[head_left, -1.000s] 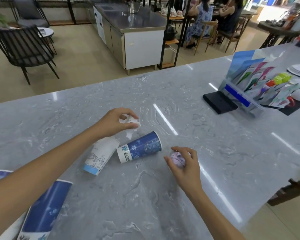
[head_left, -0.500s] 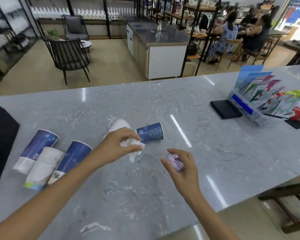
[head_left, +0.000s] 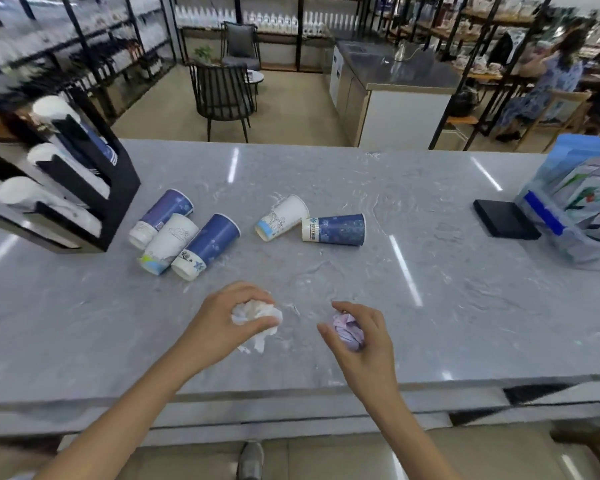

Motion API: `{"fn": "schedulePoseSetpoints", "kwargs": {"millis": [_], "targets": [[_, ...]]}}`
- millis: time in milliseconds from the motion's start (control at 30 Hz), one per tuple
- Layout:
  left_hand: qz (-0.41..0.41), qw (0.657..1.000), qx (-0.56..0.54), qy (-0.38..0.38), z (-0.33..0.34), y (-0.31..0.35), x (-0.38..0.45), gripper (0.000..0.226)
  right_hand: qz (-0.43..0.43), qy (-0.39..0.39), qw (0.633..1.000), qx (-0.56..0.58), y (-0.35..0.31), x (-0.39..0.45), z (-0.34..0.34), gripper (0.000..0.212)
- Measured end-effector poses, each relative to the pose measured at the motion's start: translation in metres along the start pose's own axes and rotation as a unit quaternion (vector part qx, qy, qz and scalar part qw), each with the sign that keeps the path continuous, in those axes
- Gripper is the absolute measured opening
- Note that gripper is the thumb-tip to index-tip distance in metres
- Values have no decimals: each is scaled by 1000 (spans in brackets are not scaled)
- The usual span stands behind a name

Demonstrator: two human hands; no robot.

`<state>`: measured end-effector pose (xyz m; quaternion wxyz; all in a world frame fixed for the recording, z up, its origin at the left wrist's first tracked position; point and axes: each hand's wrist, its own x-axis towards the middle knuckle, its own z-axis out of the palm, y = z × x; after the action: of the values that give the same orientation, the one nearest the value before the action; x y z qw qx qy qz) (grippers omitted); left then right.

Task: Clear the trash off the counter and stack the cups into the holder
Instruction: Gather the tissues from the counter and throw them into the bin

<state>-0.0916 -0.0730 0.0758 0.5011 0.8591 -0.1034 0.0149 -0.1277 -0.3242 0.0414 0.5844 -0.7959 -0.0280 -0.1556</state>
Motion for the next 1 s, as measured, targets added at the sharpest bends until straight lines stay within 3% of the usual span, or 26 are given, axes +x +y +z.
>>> {"fn": "schedulePoseSetpoints", "kwargs": {"millis": [567, 667, 833, 1000], "targets": [[-181, 972, -38, 147, -48, -71, -205, 47, -27, -231, 971, 50, -31, -98, 117, 45], [-202, 961, -46, 181, -63, -88, -236, 46, -30, -264, 962, 64, -42, -113, 152, 51], [-239, 940, -45, 238, -98, -114, -289, 35, -32, -326, 943, 58, -65, -139, 217, 34], [-270, 918, -59, 284, -140, -144, -346, 29, -61, -378, 922, 56, -82, -175, 286, 42]]}}
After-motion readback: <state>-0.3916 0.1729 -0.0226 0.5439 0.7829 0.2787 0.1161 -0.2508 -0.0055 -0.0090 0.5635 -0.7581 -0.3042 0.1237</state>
